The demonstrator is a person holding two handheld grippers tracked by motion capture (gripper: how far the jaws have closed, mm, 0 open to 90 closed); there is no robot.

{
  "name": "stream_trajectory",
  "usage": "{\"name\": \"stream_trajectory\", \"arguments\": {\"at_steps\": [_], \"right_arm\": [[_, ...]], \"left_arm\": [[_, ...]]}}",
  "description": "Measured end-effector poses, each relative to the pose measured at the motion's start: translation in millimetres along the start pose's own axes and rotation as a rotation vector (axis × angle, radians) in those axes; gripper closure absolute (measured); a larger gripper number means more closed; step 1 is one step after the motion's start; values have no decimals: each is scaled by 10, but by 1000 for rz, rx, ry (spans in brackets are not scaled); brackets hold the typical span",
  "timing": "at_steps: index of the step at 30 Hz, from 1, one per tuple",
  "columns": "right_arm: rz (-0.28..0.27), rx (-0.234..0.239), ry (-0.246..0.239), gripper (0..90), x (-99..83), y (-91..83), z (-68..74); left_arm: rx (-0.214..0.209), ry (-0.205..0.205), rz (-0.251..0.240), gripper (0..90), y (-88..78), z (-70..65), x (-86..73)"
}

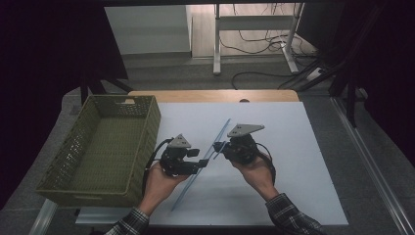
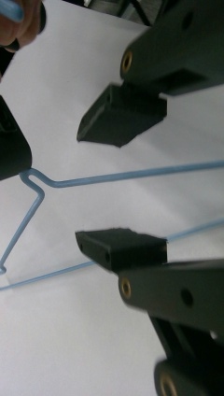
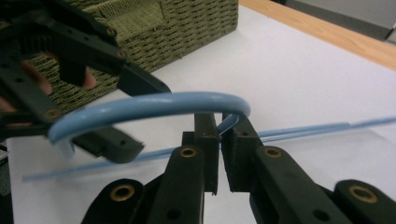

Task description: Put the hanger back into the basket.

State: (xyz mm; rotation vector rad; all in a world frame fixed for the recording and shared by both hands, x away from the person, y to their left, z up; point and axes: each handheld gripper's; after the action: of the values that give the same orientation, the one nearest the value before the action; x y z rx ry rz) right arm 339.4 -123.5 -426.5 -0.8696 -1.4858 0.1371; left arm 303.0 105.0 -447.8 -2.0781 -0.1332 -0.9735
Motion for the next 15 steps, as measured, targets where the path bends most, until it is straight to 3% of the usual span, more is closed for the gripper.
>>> {"name": "stream_trajectory", "arguments": {"at_steps": [4, 5, 6, 7, 12, 13, 15], "right_arm": [[44, -26, -1, 848, 90, -18, 49], [52, -30, -2, 848, 107, -20, 58], [52, -30, -2, 848, 107, -20, 58], [68, -35, 6, 848, 155, -25, 78], [90, -38, 11, 848, 200, -11, 107], [91, -38, 9, 847, 203, -10, 109], [95, -36, 9, 847, 214, -8, 118]], "left_arm": [[26, 58, 58, 472, 21, -95, 51], [51, 82, 74, 490, 37, -135, 60], [51, 82, 74, 513, 37, -135, 60], [90, 108, 90, 548, 59, -194, 73], [153, 116, 131, 662, 106, -264, 114], [153, 116, 131, 681, 106, -264, 114], [138, 99, 180, 722, 135, -238, 155]]}}
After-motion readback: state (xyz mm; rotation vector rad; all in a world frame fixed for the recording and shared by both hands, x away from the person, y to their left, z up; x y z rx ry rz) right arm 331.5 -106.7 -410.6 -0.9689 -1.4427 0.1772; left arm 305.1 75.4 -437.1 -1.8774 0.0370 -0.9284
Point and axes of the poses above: each handheld gripper's, and its own axes: y roughly forward along the jaws, x roughly out of its top, z roughly to its left, and after that the axes turned 15 degrees about -y, right-handed
